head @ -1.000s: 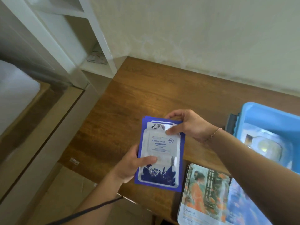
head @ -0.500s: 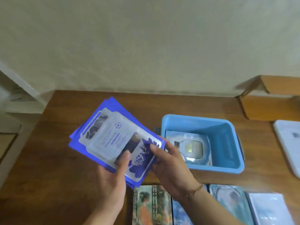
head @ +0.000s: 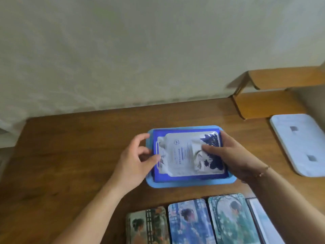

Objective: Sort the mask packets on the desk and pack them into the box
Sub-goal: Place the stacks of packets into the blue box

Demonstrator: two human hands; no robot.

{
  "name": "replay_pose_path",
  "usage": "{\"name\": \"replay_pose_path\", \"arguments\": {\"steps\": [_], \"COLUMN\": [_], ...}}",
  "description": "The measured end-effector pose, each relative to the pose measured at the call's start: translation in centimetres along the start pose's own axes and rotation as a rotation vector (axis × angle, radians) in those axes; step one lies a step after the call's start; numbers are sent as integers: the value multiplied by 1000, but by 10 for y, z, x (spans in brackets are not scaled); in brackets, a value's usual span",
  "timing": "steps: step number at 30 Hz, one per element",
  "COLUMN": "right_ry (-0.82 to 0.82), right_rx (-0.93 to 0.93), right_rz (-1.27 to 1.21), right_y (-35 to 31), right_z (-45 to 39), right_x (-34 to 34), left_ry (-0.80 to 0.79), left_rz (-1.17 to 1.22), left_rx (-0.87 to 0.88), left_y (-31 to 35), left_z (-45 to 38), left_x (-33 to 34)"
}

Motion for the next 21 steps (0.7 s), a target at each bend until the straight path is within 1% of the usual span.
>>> {"name": "replay_pose_path", "arguments": {"steps": [1, 3, 5, 7, 10, 12, 13, 14, 16, 17, 19, 21], "right_ry": [-7, -5, 4, 39, 85, 85, 86, 94, 116, 117, 75, 37], "right_rx": [41, 106, 142, 154, 179, 217, 236, 246, 240, 236, 216, 126], "right_rz": [57, 126, 140, 209, 333, 388, 396, 412, 470, 515, 687, 986], "right_y": [6, 16, 21, 24, 31, 38, 43, 46, 48, 47, 41, 33], "right_z": [-6, -15, -23, -29, -35, -38, -39, -40, -42, -42, -35, -28], "right_x": [-3, -5, -5, -5, 1, 9, 12, 13, 14, 13, 14, 16], "left_ry": [-67, -122, -93, -65, -42, -21, -30, -73, -254, -344, -434, -455], "left_rz": [-190, -440, -663, -921, -1148, -1196, -1167, -1117, -1046, -1047, -1105, -1159], "left_rx": [-4, 18, 123, 221, 243, 298, 334, 365, 400, 389, 343, 335], "left_y": [0, 6, 18, 27, 29, 32, 34, 34, 23, 14, -2, -11], "left_z": [0, 0, -1, -2, 0, 2, 1, -1, -8, -12, -22, -30], "left_x": [8, 20, 27, 36, 47, 53, 57, 62, 80, 87, 95, 100]}}
Point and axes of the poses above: each hand's wrist, its own z-axis away from the middle knuckle, its own x-axis out of the palm, y = z × x, the point moved 9 cm from there along -z, towards the middle knuckle, and after that the axes turned 13 degrees about z, right-handed, at the moved point
